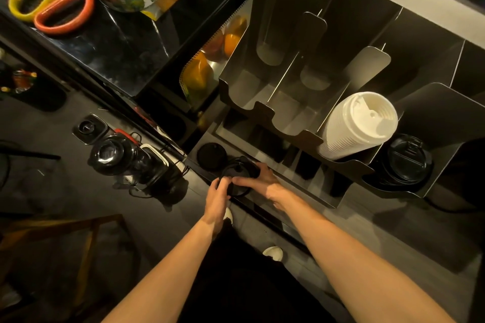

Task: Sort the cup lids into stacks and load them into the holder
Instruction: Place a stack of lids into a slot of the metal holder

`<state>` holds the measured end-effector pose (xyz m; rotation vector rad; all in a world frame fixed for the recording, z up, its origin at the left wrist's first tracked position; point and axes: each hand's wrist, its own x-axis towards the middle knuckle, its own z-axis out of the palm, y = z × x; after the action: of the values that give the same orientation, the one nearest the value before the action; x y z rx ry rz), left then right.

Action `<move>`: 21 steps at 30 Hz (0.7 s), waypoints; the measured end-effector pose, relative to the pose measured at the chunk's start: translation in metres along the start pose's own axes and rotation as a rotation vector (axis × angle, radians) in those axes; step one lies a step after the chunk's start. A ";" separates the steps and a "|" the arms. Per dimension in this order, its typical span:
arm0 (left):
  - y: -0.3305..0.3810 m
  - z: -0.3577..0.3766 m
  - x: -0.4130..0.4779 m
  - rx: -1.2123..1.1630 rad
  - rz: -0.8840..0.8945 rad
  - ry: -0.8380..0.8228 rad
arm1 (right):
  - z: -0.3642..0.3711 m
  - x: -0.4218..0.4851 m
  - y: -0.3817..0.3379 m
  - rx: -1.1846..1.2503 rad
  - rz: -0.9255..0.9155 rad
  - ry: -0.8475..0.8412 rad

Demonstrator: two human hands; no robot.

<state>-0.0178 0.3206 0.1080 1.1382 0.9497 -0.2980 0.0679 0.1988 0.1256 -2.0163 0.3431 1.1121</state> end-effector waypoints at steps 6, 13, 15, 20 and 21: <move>-0.004 0.000 -0.004 -0.086 0.035 -0.005 | 0.002 -0.001 0.004 0.047 -0.035 -0.018; -0.007 0.002 -0.012 -0.160 0.047 -0.053 | 0.001 -0.018 0.010 0.218 -0.104 -0.055; -0.004 0.004 -0.016 -0.182 0.061 -0.068 | -0.001 -0.023 0.013 0.286 -0.128 -0.090; -0.001 0.008 -0.023 -0.167 0.171 -0.042 | -0.011 -0.039 0.008 0.268 -0.188 -0.099; 0.001 0.009 -0.025 -0.152 0.195 -0.023 | -0.013 -0.044 0.005 0.245 -0.213 -0.100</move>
<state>-0.0282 0.3069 0.1287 1.0757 0.8193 -0.0791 0.0476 0.1804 0.1621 -1.7310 0.1971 0.9837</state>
